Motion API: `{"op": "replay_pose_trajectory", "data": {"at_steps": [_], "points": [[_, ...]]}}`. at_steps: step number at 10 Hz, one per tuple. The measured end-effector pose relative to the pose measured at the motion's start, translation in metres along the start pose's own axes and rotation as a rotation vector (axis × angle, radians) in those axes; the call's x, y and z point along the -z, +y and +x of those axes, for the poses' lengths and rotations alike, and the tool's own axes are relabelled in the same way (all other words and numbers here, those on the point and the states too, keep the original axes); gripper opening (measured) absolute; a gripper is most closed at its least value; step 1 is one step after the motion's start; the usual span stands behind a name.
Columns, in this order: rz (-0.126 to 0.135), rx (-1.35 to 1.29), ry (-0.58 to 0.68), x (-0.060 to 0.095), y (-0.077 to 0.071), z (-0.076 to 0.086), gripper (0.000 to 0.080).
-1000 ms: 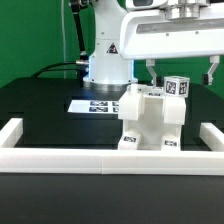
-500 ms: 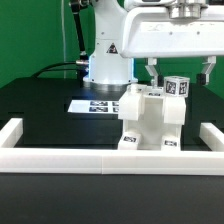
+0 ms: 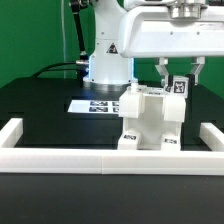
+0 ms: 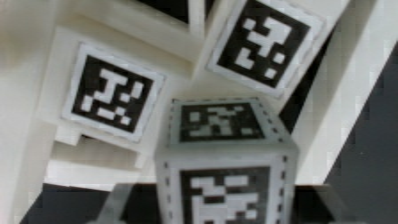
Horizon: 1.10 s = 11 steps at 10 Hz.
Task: Assemble chair
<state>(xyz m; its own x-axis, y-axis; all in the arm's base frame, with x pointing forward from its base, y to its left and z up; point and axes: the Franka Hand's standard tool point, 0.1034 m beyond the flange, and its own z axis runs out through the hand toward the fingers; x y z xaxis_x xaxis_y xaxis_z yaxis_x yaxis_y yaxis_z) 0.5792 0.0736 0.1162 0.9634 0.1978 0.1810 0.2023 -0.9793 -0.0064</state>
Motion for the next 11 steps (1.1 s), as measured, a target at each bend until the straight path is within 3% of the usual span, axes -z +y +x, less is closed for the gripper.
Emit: {"op": "replay_pose_trajectory", "data": {"at_steps": [11], "points": [[0.000,-0.846,0.013,-0.0025,0.0088,0.0088,0.0290]]}}
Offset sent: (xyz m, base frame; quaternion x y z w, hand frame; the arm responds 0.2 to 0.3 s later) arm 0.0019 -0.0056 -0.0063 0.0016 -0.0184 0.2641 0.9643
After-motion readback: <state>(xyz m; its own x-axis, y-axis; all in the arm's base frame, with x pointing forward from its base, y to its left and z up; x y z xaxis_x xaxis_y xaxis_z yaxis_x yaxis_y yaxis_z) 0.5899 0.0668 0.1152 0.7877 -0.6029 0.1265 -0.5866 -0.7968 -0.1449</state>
